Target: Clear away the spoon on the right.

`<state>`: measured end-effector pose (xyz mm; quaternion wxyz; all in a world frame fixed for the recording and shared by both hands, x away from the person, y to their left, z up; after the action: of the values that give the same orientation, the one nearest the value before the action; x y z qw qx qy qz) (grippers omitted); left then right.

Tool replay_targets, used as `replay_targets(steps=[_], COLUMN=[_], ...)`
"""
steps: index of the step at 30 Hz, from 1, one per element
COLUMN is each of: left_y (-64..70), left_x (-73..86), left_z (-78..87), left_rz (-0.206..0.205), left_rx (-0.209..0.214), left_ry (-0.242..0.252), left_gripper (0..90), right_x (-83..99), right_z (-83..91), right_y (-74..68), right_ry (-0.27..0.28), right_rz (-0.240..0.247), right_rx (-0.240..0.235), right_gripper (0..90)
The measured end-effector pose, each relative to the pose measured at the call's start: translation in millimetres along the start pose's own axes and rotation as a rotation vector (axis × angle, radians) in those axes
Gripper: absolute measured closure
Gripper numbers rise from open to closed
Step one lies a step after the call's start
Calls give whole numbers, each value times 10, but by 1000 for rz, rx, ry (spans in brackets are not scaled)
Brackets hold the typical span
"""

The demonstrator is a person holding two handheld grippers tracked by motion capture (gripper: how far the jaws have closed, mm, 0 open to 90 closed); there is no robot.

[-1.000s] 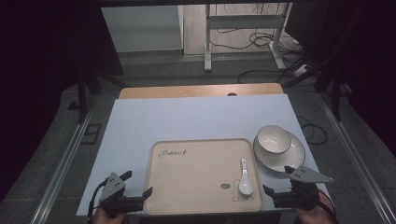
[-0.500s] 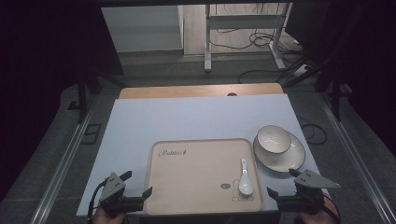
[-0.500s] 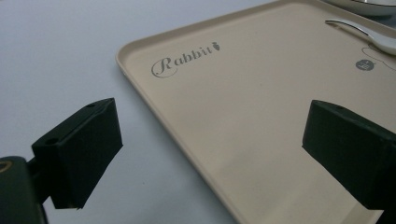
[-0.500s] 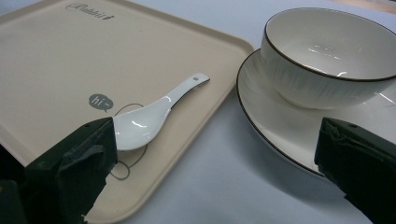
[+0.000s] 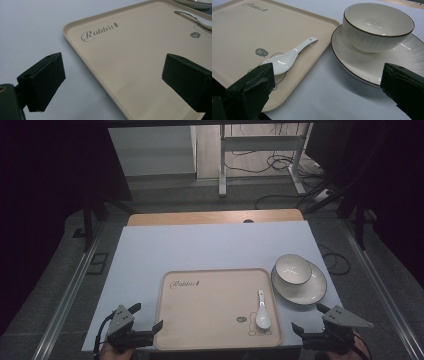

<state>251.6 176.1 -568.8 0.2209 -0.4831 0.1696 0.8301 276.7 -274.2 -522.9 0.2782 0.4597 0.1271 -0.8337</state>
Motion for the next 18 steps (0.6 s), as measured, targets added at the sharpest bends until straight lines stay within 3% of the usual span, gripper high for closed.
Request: replay_targets(steps=[18], left_y=[-1], left_x=[0], left_z=[0], left_rz=[1], left_rx=[-1], left_ry=[1], left_gripper=[43], right_x=[147], right_z=[118], right_y=[79], right_ry=[-16], right_rz=[-5], right_rx=[22], right_gripper=[0])
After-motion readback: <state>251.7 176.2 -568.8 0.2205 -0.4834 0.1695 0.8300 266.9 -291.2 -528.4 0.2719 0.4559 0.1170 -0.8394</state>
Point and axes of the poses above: each handheld gripper's, and its own axes: z roughly backward along the jaws, x roughly out of its underside, y roughly to its right, the point moved 10 cm from there along -z, roughly forward along the jaws, and after that the axes turned 1 degree about -z, right-handed, at the moved point
